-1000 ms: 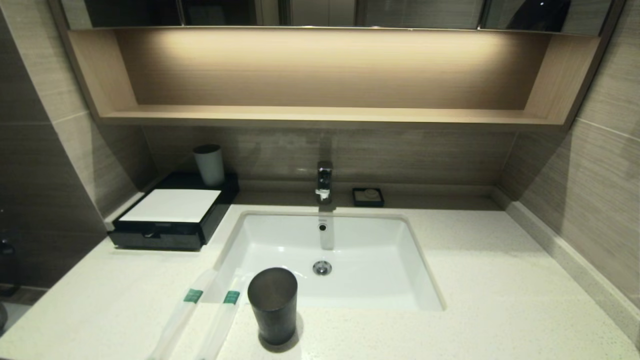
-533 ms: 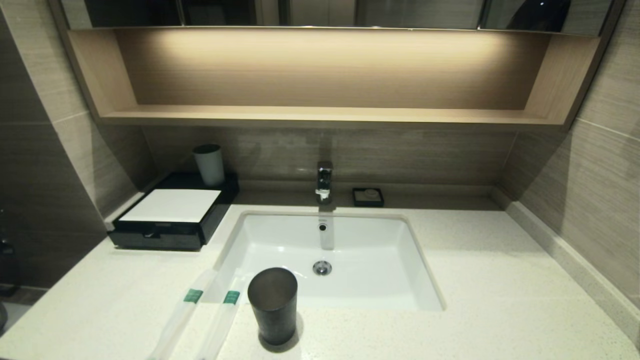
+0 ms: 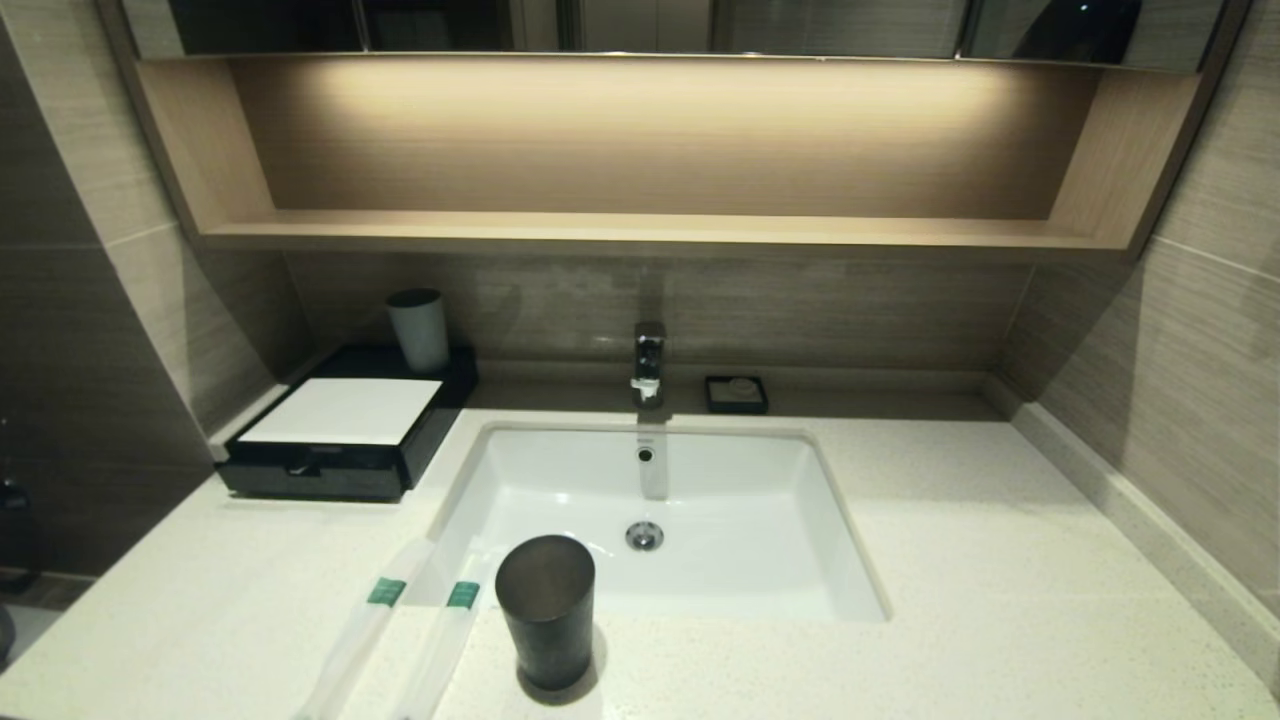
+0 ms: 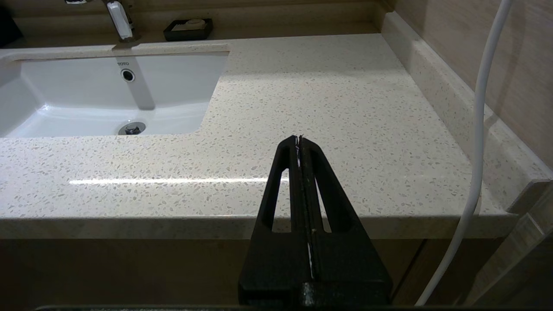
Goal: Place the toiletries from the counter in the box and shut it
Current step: Open the drawer
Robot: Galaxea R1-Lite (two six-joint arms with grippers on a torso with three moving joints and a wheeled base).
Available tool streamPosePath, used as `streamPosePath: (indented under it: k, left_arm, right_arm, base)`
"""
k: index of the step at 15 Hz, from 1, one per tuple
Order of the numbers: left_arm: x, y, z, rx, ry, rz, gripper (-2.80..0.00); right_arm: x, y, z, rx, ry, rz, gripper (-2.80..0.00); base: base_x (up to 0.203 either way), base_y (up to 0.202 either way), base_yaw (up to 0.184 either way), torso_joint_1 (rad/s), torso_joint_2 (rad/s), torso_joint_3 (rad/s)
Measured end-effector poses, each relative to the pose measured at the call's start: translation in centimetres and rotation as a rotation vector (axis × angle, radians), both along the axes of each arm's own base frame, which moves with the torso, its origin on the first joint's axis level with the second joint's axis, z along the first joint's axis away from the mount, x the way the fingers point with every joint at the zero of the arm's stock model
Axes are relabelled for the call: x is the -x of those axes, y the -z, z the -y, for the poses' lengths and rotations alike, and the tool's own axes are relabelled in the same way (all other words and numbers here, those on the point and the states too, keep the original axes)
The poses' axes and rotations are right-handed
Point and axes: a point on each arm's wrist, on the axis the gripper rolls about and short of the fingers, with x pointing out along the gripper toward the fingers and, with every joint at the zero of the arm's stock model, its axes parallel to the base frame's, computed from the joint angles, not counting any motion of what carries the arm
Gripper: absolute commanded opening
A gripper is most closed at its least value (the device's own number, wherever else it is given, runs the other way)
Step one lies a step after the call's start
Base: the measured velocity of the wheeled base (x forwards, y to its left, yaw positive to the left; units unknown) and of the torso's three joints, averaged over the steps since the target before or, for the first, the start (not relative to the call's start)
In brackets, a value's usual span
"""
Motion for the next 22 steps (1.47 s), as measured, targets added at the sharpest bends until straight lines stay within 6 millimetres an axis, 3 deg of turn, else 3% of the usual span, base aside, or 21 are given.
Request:
streamPosePath:
  k: [11, 16, 22]
  left_arm:
    - [0.2, -0.5, 0.0, 0.005, -0.005, 0.012, -2.8]
    - [1.1, -2.6, 0.0, 0.005, 0.0, 0.04, -2.8]
    - [2.1, -6.6, 0.0, 0.01, 0.015, 0.038, -2.8]
  right_arm:
    - [0.0, 0.0, 0.0, 0.0, 0.0, 0.0, -2.8]
    - [0.0, 0.0, 0.0, 0.0, 0.0, 0.0, -2.8]
    - [0.0, 0.0, 0.0, 0.0, 0.0, 0.0, -2.8]
  base:
    - [0.0, 0.0, 0.0, 0.0, 0.0, 0.0]
    - [0.0, 0.0, 0.0, 0.0, 0.0, 0.0]
    - [0.0, 0.0, 0.0, 0.0, 0.0, 0.0]
